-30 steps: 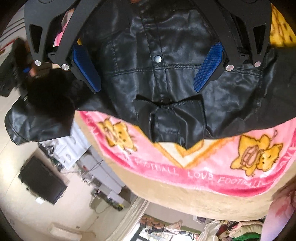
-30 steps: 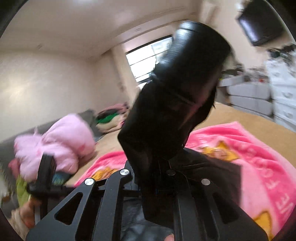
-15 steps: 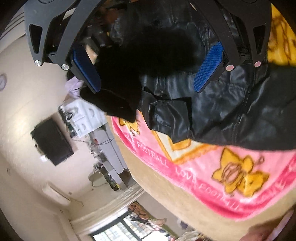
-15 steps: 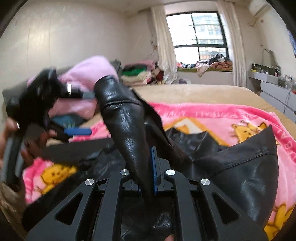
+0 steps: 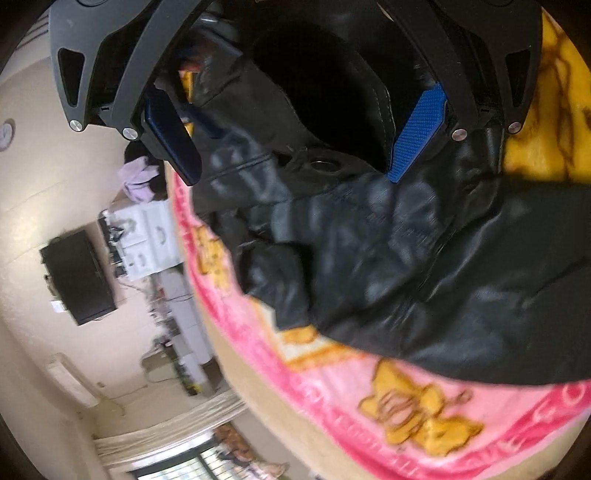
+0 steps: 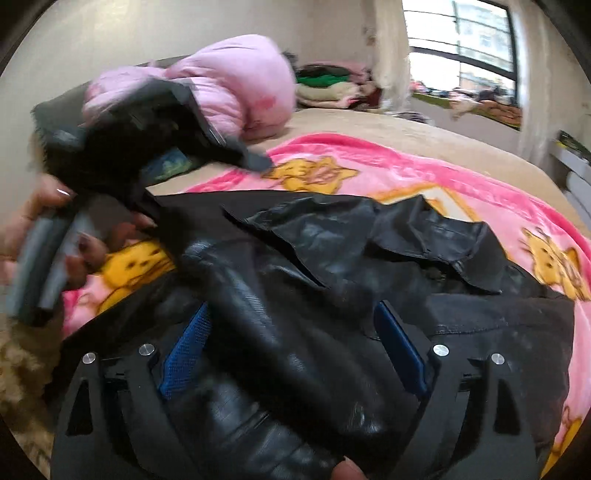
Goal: Fold large clothes
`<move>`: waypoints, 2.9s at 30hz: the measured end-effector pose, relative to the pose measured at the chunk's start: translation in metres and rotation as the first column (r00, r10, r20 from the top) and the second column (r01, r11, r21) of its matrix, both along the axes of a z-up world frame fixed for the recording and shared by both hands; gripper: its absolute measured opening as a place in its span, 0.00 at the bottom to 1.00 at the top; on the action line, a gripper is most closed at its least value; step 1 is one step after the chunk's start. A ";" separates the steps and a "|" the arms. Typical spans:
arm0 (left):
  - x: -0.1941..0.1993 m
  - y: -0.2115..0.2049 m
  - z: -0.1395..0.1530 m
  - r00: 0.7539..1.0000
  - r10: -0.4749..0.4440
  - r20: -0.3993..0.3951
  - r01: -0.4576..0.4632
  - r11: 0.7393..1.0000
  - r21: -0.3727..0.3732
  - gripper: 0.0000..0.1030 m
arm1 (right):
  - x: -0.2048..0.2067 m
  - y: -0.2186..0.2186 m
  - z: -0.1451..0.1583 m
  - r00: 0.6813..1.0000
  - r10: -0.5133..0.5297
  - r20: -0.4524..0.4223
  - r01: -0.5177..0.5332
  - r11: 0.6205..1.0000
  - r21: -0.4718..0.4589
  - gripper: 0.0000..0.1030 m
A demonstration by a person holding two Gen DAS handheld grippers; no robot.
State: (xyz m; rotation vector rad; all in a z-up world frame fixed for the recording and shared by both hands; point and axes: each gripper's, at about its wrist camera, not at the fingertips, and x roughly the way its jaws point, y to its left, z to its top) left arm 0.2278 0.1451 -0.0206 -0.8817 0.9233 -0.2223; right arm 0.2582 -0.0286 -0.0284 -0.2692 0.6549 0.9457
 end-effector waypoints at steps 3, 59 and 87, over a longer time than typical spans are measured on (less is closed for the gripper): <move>-0.004 0.003 -0.014 0.999 -0.010 -0.036 0.009 1.000 -0.022 0.91 | 0.004 -0.016 0.013 1.000 0.011 -0.007 -0.011 1.000 0.025 0.85; -0.010 -0.033 0.016 0.991 -0.065 0.121 -0.024 0.787 0.616 0.63 | 0.085 -0.107 -0.011 0.904 -0.374 -0.206 0.385 0.923 0.017 0.70; -0.067 0.029 0.010 0.977 0.205 0.052 -0.194 0.773 0.605 0.91 | 0.024 -0.021 0.005 0.945 -0.324 -0.043 0.324 0.946 -0.014 0.96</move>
